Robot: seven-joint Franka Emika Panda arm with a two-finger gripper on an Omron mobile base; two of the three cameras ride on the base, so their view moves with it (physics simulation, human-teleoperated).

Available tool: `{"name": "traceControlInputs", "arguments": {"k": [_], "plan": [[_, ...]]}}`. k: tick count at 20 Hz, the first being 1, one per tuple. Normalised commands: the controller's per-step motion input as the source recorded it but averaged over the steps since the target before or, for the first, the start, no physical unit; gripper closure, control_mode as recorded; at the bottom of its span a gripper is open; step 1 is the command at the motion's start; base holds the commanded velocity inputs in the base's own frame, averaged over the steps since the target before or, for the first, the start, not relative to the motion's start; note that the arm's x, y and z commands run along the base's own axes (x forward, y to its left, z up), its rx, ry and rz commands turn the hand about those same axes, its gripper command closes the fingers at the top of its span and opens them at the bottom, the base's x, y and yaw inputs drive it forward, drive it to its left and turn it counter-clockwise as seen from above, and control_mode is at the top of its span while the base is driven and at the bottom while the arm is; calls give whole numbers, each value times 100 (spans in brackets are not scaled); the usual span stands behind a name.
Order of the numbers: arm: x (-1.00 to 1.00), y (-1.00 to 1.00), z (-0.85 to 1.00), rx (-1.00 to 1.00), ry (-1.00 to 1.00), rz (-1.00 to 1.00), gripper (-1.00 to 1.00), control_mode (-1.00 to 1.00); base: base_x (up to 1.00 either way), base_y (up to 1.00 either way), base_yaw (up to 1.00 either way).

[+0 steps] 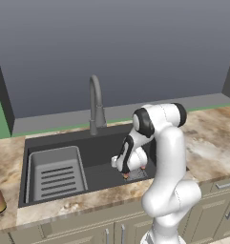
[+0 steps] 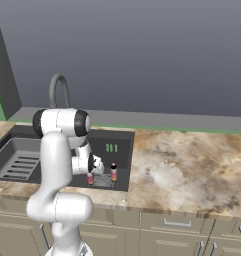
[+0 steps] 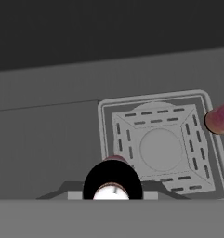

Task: Place the large bottle from the dining counter next to the other large bottle outside the sink, and place the small bottle from the dining counter next to the other small bottle inside the sink.

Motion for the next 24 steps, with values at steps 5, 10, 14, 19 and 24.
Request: {"name": "traceControlInputs", "arguments": {"k": [5, 10, 14, 19, 24], "plan": [[0, 0, 0, 0, 0, 0, -100, -100, 0, 0, 0], [3, 0, 2, 0, 0, 0, -100, -100, 0, 0, 0], [1, 0, 39, 0, -3, 0, -100, -100, 0, 0, 0], [0, 0, 37, 2, -3, 0, -100, -100, 0, 0, 0], [1, 0, 41, 0, -2, 0, -100, -100, 0, 0, 0]]}}
